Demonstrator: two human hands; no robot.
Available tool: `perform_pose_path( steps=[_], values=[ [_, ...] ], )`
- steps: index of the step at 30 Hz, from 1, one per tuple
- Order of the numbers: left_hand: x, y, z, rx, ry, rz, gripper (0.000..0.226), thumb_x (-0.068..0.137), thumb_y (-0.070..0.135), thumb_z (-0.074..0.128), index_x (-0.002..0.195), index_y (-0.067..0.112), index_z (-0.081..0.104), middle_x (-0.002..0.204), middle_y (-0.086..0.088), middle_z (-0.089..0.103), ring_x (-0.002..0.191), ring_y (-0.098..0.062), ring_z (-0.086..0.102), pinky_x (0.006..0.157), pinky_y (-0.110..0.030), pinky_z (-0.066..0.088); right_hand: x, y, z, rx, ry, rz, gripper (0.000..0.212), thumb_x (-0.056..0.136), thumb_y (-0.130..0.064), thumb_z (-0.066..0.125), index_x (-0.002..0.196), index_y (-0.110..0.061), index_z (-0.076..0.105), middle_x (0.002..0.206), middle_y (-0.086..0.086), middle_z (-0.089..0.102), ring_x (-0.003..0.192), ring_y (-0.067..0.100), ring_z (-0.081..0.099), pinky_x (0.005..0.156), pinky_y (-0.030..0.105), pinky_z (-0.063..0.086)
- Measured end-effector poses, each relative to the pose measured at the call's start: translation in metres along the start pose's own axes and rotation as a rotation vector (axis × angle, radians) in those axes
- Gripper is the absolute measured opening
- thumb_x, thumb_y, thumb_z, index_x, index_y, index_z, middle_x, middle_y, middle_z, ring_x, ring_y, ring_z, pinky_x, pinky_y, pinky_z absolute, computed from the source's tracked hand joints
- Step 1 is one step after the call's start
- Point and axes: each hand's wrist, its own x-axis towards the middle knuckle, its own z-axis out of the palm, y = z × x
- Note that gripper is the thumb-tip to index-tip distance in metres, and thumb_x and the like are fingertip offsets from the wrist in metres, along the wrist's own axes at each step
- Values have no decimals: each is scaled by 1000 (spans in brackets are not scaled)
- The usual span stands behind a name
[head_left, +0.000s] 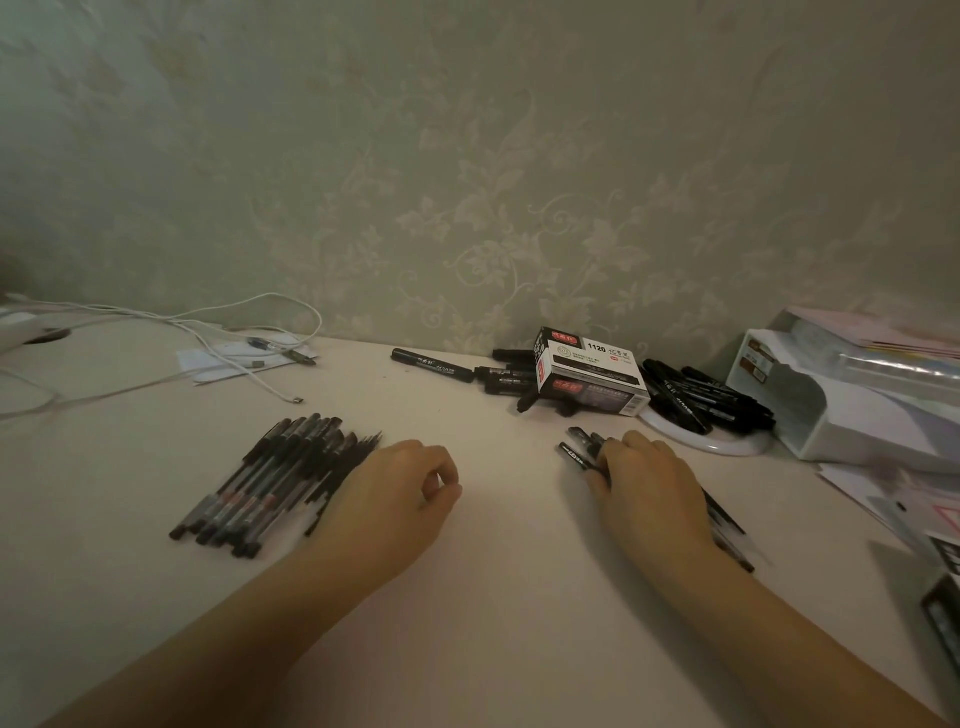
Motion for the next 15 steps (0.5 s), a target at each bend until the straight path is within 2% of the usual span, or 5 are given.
perform_pose_path(
  steps=[3, 6, 8, 10, 15],
  values=[
    [-1, 2, 1, -50, -8, -13, 9, 91, 32, 58, 92, 30, 66, 82, 12, 60, 68, -4, 57, 68, -21, 50, 1, 0, -3, 123, 13, 9, 19, 98, -34, 51, 105, -20, 64, 102, -3, 58, 93, 16, 54, 77, 30, 44],
    [-1, 5, 1, -129, 15, -31, 13, 91, 37, 57, 91, 30, 67, 79, 12, 61, 68, -3, 58, 68, -22, 51, 5, -7, -13, 633, 48, 50, 11, 93, -33, 64, 92, -23, 69, 87, -10, 62, 79, 4, 57, 66, 20, 46],
    [-1, 7, 1, -181, 39, -27, 17, 91, 43, 55, 89, 30, 67, 78, 12, 61, 66, -2, 57, 64, -19, 48, 5, -17, -19, 1038, -64, 137, 10, 91, -33, 67, 88, -25, 72, 76, -9, 66, 64, 1, 59, 56, 17, 47],
    [-2, 10, 1, -222, 47, -18, 22, 90, 48, 52, 88, 31, 65, 79, 13, 61, 65, -2, 56, 64, -20, 47, 0, -27, -18, 1307, -214, 188, 10, 93, -28, 66, 91, -20, 73, 67, -7, 65, 56, 1, 57, 52, 16, 47],
    [-4, 16, 1, -287, 6, 3, 28, 91, 50, 49, 93, 28, 65, 80, 11, 62, 70, -2, 58, 68, -26, 52, -11, -42, -4, 1597, -363, 240, 13, 97, -17, 59, 96, -9, 68, 76, 0, 72, 63, 8, 64, 62, 21, 52]
  ],
)
